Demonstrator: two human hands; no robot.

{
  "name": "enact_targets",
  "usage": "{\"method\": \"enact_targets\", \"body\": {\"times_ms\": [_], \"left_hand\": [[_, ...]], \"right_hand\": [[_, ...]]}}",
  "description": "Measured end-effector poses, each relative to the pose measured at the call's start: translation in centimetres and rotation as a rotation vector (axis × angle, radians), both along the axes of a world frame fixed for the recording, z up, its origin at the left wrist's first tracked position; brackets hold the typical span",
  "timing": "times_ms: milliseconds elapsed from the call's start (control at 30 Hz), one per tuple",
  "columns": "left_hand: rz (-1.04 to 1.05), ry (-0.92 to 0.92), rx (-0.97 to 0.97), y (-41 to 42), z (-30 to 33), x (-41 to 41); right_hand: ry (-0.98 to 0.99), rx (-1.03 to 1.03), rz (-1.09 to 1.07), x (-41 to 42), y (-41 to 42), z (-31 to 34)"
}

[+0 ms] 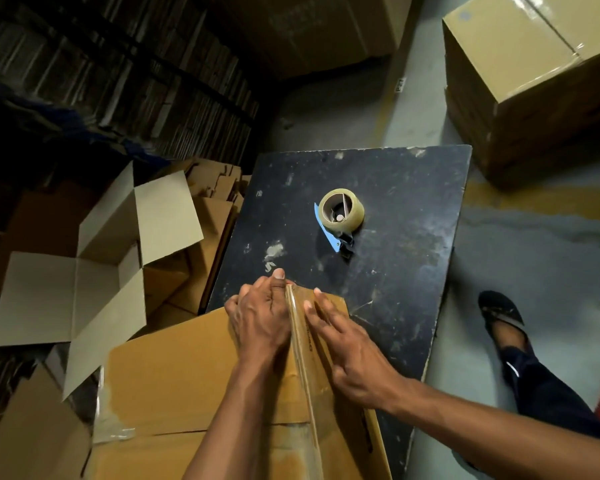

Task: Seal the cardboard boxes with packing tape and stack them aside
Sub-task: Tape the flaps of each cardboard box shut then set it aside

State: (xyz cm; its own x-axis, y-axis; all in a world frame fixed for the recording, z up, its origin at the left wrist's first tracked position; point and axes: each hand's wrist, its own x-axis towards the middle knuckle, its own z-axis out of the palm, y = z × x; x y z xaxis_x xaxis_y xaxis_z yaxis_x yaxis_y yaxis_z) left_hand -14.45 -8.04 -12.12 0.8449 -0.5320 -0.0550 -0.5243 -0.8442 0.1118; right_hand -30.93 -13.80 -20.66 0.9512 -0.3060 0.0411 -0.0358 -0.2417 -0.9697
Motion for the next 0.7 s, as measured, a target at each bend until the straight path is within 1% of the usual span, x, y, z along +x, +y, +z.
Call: {"method": "enact_targets", "body": {"times_ms": [67,167,233,300,367,433,600,700], "left_hand": [[-0.005,0.016,-0.017,-0.1,0.2,-0.2],[-0.026,0.046,-0.055,-0.2,0.3,-0.1],[-0.016,0.059,-0.068,-0.1,0.2,0.1],[-0.013,0.062,-0.079,0.2,0.2,0.2],[-0.028,0.059,-0.084,0.3,0.3,0.2],[-0.029,0.057,-0.089,0.1,0.3,0.2],[-0.023,0.055,-0.085,0.2,-0.3,0.7],[-0.026,0.052,-0.081,0.4,-0.4,0.9]], "right_hand": [[0.015,0.074,-0.012,-0.8,-1.0,0.3],[0.034,0.272,-0.213,0.5,-3.4,2.4],[0.043,0.370,-0.272,2.3,-5.3,4.1],[0.054,0.416,-0.208,4.1,-6.6,5.0],[0.062,0.388,-0.131,5.7,-7.1,4.8],[0.057,0.394,-0.115,6.6,-7.4,3.8],[-0.091,0.556,-0.027,7.3,-8.0,1.1],[-0.091,0.595,0.026,8.0,-8.4,0.2]]}}
